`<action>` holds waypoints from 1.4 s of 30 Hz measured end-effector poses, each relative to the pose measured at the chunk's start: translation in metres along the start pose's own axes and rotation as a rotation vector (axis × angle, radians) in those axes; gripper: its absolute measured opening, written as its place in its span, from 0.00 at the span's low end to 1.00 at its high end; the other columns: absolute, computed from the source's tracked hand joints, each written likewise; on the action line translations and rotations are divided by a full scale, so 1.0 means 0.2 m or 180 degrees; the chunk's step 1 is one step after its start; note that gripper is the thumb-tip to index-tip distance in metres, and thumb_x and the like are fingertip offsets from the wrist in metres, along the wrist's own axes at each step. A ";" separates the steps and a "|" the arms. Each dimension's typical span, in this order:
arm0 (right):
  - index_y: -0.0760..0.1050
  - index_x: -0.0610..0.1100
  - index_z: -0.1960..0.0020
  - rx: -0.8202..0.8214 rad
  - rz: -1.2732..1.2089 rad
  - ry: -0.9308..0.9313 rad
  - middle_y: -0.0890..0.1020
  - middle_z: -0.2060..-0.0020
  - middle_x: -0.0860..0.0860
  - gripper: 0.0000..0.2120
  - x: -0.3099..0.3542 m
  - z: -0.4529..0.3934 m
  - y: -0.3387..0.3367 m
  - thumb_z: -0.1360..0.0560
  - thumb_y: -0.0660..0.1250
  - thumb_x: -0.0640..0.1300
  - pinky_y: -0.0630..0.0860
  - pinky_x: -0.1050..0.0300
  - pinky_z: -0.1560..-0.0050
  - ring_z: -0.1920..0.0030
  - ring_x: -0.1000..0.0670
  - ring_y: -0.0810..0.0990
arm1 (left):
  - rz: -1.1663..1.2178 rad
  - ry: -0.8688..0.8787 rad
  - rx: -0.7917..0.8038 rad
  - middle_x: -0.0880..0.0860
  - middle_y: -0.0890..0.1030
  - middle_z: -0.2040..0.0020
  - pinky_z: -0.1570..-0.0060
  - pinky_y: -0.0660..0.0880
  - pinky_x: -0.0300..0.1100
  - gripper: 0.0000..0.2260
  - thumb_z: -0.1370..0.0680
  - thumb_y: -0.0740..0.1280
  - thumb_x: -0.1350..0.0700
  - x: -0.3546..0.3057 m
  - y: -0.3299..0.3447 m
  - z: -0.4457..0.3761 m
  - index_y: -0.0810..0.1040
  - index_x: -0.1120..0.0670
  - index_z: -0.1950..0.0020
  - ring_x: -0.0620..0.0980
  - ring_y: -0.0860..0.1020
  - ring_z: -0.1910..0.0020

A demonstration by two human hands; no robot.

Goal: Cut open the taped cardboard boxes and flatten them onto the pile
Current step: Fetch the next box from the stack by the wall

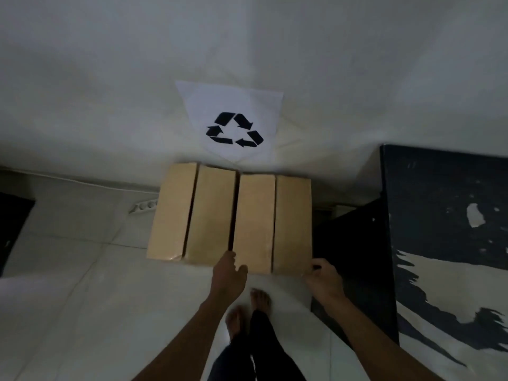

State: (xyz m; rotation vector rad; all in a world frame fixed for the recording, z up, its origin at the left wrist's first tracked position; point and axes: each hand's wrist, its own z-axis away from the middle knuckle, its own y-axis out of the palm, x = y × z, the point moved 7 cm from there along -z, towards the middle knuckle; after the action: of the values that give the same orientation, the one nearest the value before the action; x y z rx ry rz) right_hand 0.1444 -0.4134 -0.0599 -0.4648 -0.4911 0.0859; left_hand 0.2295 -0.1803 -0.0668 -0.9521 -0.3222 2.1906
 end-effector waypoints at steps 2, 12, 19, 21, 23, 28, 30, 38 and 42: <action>0.74 0.45 0.34 -0.0023 -0.0147 0.0146 0.80 0.41 0.45 0.20 -0.03 -0.11 0.06 0.25 0.69 0.40 0.76 0.51 0.44 0.42 0.44 0.78 | 0.0030 -0.0108 0.0158 0.60 0.67 0.25 0.36 0.67 0.42 0.24 0.17 0.62 0.57 0.03 0.07 -0.15 0.61 0.61 0.23 0.57 0.68 0.29; 0.59 0.48 0.23 -0.0383 -0.0599 0.0694 0.70 0.30 0.46 0.49 -0.22 -0.59 0.25 0.37 0.79 0.54 0.73 0.41 0.35 0.33 0.39 0.72 | 0.0804 -0.0533 -0.0271 0.57 0.71 0.31 0.34 0.72 0.57 0.35 0.30 0.71 0.58 0.12 0.28 -0.58 0.62 0.58 0.26 0.59 0.72 0.33; 0.67 0.43 0.28 -0.0706 -0.0791 0.0766 0.73 0.33 0.43 0.34 -0.21 -0.59 0.24 0.30 0.77 0.45 0.74 0.43 0.36 0.35 0.40 0.74 | -0.0038 -0.0571 -0.0064 0.59 0.64 0.30 0.32 0.66 0.54 0.29 0.24 0.69 0.58 0.05 0.24 -0.61 0.60 0.61 0.27 0.60 0.65 0.32; 0.69 0.44 0.30 -0.0705 -0.1029 0.0739 0.75 0.36 0.45 0.33 -0.18 -0.53 0.19 0.31 0.78 0.45 0.75 0.42 0.37 0.38 0.40 0.76 | 0.0102 -0.0337 -0.0111 0.57 0.66 0.35 0.34 0.67 0.54 0.27 0.26 0.70 0.61 0.02 0.19 -0.56 0.63 0.59 0.30 0.60 0.67 0.36; 0.71 0.44 0.32 -0.0671 -0.1230 0.0649 0.77 0.38 0.46 0.31 -0.14 -0.45 0.13 0.32 0.78 0.46 0.76 0.43 0.39 0.42 0.42 0.78 | 0.0474 -0.0175 -0.0077 0.54 0.68 0.39 0.38 0.72 0.54 0.26 0.28 0.72 0.61 -0.02 0.12 -0.50 0.65 0.55 0.33 0.57 0.70 0.40; 0.74 0.43 0.37 -0.0671 -0.1455 0.0341 0.80 0.45 0.48 0.25 0.00 -0.13 -0.06 0.31 0.78 0.44 0.77 0.51 0.45 0.48 0.47 0.79 | 0.1100 0.0161 0.0334 0.48 0.77 0.45 0.49 0.77 0.50 0.21 0.30 0.76 0.59 -0.17 -0.11 -0.22 0.69 0.52 0.43 0.52 0.77 0.43; 0.74 0.43 0.37 -0.0756 -0.1415 0.0183 0.80 0.44 0.48 0.27 0.07 0.03 -0.14 0.32 0.79 0.46 0.78 0.47 0.42 0.47 0.46 0.80 | 0.1162 0.0381 0.0472 0.50 0.77 0.42 0.46 0.78 0.53 0.21 0.32 0.75 0.55 -0.25 -0.22 -0.07 0.70 0.53 0.44 0.51 0.77 0.42; 0.76 0.43 0.36 -0.0831 -0.2070 -0.0459 0.82 0.45 0.50 0.22 0.20 0.71 -0.53 0.28 0.76 0.46 0.79 0.49 0.42 0.46 0.49 0.82 | 0.1329 0.1479 0.0187 0.40 0.83 0.45 0.41 0.74 0.45 0.13 0.15 0.57 0.57 -0.74 -0.57 0.54 0.79 0.51 0.37 0.43 0.79 0.41; 0.76 0.44 0.41 -0.0983 -0.2379 -0.0748 0.82 0.48 0.52 0.17 0.12 0.97 -0.74 0.26 0.74 0.47 0.79 0.60 0.55 0.50 0.52 0.82 | 0.1145 0.2330 0.0314 0.40 0.82 0.42 0.43 0.77 0.37 0.12 0.16 0.59 0.57 -1.02 -0.53 0.86 0.77 0.49 0.36 0.39 0.79 0.41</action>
State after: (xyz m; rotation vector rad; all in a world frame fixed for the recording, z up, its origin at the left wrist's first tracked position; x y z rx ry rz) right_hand 0.0690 -0.4622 0.1676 -0.5487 -0.8885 -0.6693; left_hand 0.2567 -0.2387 0.2132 -1.7636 0.3226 1.9566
